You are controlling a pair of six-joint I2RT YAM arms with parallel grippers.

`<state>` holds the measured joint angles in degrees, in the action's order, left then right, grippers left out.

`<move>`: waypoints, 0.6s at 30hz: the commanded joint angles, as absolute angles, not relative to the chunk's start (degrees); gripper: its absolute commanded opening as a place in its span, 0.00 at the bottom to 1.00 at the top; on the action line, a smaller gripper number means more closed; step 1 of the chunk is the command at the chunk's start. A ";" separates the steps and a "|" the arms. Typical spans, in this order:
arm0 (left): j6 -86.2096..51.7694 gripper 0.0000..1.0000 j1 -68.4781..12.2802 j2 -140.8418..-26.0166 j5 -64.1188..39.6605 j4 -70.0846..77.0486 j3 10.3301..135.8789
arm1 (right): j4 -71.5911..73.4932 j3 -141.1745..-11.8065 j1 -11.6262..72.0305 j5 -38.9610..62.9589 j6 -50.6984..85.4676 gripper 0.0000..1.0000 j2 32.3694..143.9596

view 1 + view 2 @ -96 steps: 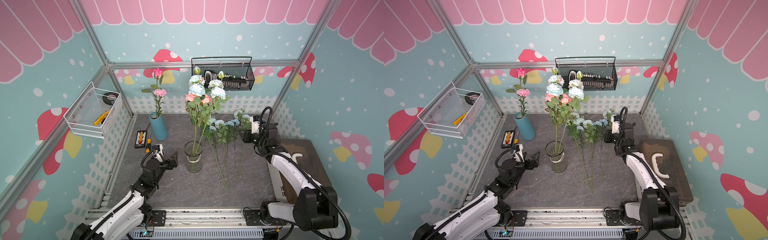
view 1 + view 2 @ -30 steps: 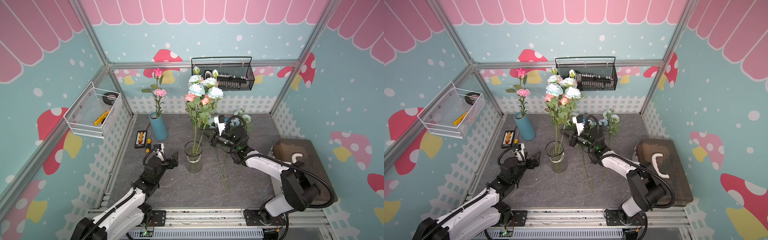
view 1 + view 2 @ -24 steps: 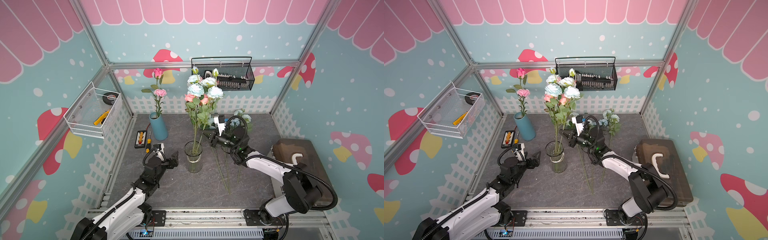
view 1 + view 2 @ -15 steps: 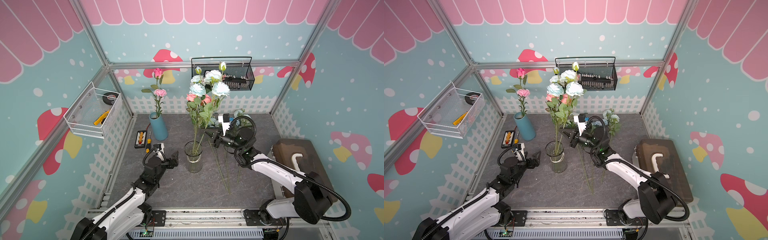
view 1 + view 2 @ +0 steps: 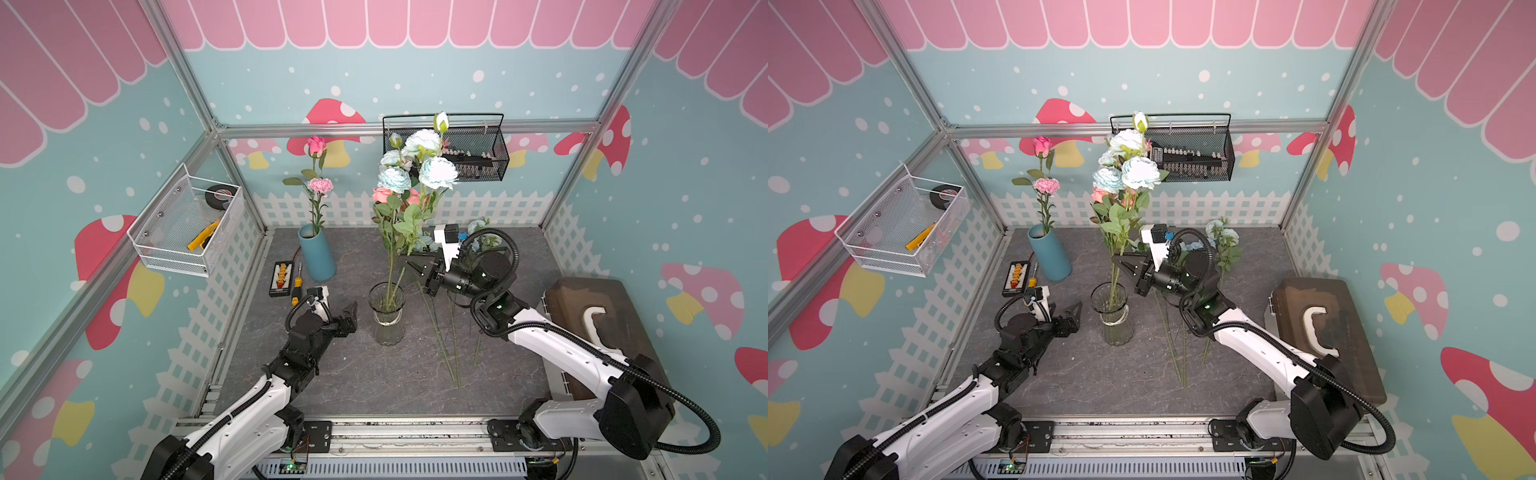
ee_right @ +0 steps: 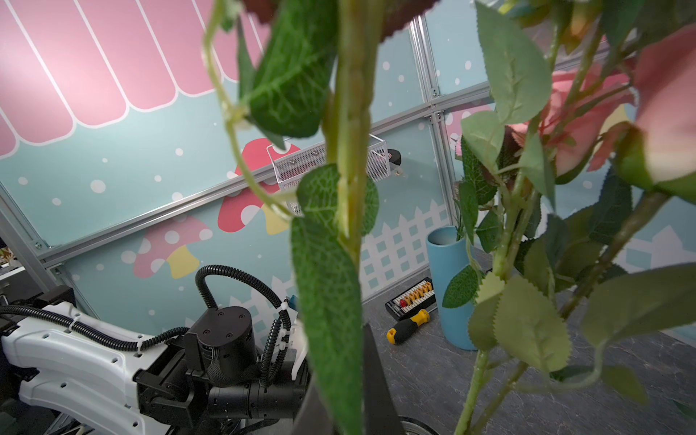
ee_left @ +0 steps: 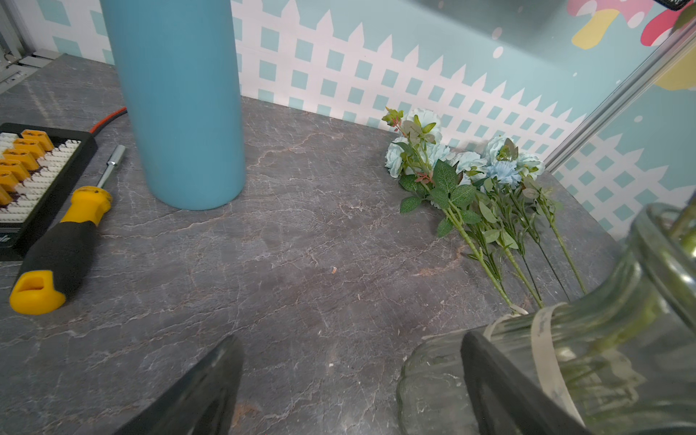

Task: Pick out blue flowers from the vase
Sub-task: Pick up the flower from the vase.

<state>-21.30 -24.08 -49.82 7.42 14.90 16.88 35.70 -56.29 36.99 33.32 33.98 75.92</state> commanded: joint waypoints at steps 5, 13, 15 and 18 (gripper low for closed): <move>-22.32 0.91 -23.79 -49.73 6.61 16.52 17.98 | 29.50 -61.86 38.49 32.24 30.82 0.00 73.98; -22.50 0.91 -23.77 -48.00 6.45 16.87 16.80 | 17.42 -70.32 39.31 29.21 26.98 0.00 73.82; -22.59 0.91 -23.77 -47.81 6.35 16.98 16.64 | 13.94 -72.91 39.30 27.16 26.91 0.00 73.78; -22.59 0.91 -23.80 -47.56 6.22 17.03 16.53 | 7.67 -77.97 39.31 24.74 26.08 0.00 74.40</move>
<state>-21.71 -24.01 -48.31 6.79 15.33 16.86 13.74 -73.73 39.00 27.53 27.75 75.72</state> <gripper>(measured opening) 0.908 0.048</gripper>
